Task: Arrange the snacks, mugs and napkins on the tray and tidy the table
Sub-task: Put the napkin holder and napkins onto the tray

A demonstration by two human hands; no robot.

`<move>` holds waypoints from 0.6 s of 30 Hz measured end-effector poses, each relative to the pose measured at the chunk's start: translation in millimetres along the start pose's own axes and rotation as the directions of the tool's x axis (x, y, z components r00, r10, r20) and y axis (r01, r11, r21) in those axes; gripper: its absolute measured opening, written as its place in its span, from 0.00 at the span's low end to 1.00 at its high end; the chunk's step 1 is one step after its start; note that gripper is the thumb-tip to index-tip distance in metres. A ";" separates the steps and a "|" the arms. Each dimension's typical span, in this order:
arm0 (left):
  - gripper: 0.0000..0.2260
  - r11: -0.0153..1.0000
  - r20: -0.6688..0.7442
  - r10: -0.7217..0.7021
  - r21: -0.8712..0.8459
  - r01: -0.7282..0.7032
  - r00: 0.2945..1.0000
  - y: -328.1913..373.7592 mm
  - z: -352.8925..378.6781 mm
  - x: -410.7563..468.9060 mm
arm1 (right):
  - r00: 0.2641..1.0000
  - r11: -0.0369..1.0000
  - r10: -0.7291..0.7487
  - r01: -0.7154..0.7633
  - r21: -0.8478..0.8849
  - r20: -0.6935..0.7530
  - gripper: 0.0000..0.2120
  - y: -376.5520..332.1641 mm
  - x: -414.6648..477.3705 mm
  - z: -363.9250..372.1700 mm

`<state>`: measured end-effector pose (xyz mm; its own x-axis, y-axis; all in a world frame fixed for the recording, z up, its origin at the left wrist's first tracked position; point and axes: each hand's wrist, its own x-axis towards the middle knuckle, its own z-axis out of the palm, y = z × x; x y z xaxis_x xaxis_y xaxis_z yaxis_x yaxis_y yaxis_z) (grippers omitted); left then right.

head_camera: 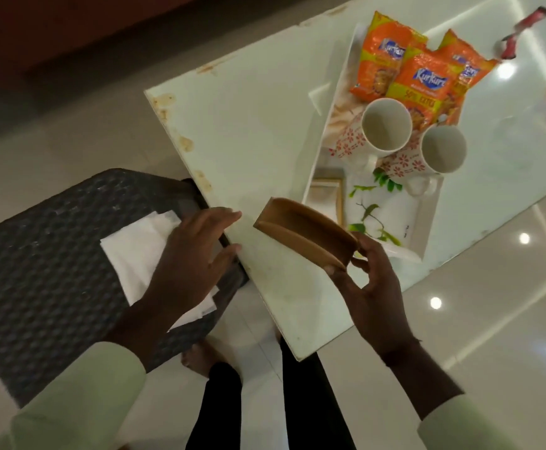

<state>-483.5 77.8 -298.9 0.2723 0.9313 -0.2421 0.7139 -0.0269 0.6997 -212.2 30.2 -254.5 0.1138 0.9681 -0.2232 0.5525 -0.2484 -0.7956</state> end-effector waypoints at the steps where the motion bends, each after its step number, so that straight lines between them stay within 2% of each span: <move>1: 0.19 0.999 -0.004 0.016 0.048 -0.015 1.000 0.3 1.4 1.2 | 1.000 1.000 -0.002 0.002 0.016 -0.023 0.23 6.8 5.4 -8.5; 6: 0.18 0.983 -0.002 0.064 0.171 -0.062 0.998 0.5 6.1 2.6 | 0.993 0.998 0.046 -0.041 0.055 -0.107 0.24 35.8 29.8 -44.1; 11: 0.17 0.959 0.005 0.172 0.226 -0.169 0.985 16.1 12.1 14.3 | 0.990 0.995 0.098 -0.099 -0.002 -0.099 0.26 60.6 46.9 -58.4; 18: 0.18 0.968 0.022 0.203 0.147 -0.204 0.979 54.9 32.4 47.3 | 0.985 0.986 0.143 -0.150 -0.072 -0.094 0.30 75.7 57.4 -59.8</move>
<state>-410.5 108.6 -293.8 0.4256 0.8982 -0.1098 0.7303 -0.2693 0.6278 -114.5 68.9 -293.8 0.2692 0.9213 -0.2808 0.5869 -0.3881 -0.7106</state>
